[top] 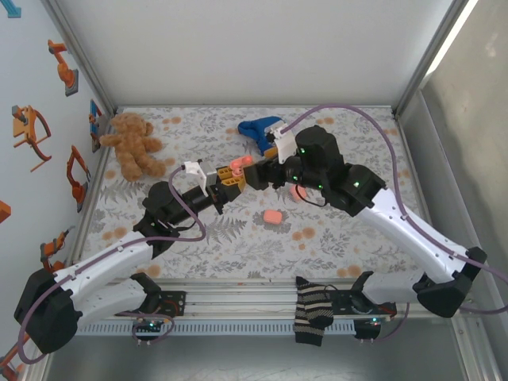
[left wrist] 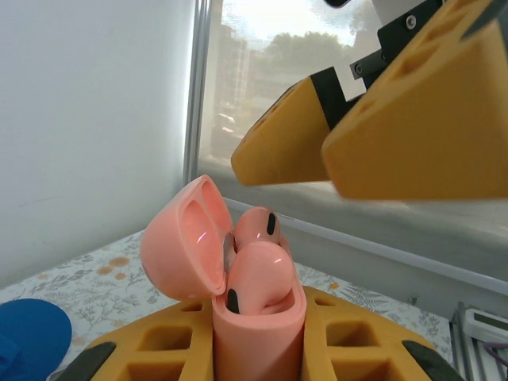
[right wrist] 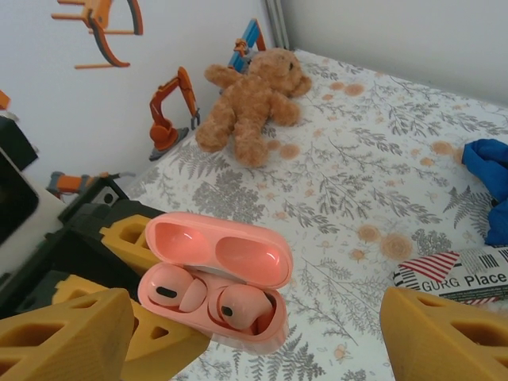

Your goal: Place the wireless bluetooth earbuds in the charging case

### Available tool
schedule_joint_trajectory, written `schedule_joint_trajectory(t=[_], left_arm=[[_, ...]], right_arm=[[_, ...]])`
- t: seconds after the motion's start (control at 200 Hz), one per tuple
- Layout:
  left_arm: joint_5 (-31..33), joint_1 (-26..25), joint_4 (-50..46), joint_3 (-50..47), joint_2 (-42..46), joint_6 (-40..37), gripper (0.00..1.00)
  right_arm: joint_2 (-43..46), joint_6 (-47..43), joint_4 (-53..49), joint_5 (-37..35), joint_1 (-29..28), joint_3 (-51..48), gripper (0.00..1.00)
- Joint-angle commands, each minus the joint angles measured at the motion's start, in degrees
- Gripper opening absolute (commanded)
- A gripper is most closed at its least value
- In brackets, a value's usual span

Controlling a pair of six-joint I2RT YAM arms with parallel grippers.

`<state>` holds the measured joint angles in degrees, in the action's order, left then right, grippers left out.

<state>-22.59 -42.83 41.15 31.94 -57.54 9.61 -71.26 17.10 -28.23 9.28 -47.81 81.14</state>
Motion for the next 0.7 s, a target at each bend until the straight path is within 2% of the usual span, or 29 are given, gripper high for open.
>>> schedule_joint_trajectory(t=[0.0, 0.215, 0.386, 0.556, 0.696], left_arm=[[-1.48, -0.35, 1.26, 0.93, 1.35, -0.26, 0.00], [-5.01, -0.34, 4.17, -0.05, 1.64, -1.55, 0.00], [-7.46, -0.28, 7.12, -0.23, 1.67, -2.83, 0.00], [-9.71, 0.16, 8.16, 0.67, 0.62, -2.76, 0.00], [-10.41, 0.24, 8.15, 1.62, -0.37, -1.75, 0.00]], right_arm=[[2.98, 3.68, 4.45, 6.92, 3.06, -1.42, 0.80], [4.38, 9.27, 9.56, 20.02, 9.55, -5.48, 0.80], [4.06, 11.54, 12.79, 26.09, 9.91, -7.24, 0.80], [2.90, 17.94, 24.20, 33.74, 9.85, -10.01, 0.79], [2.06, 19.13, 25.03, 34.33, 9.42, -9.73, 0.78]])
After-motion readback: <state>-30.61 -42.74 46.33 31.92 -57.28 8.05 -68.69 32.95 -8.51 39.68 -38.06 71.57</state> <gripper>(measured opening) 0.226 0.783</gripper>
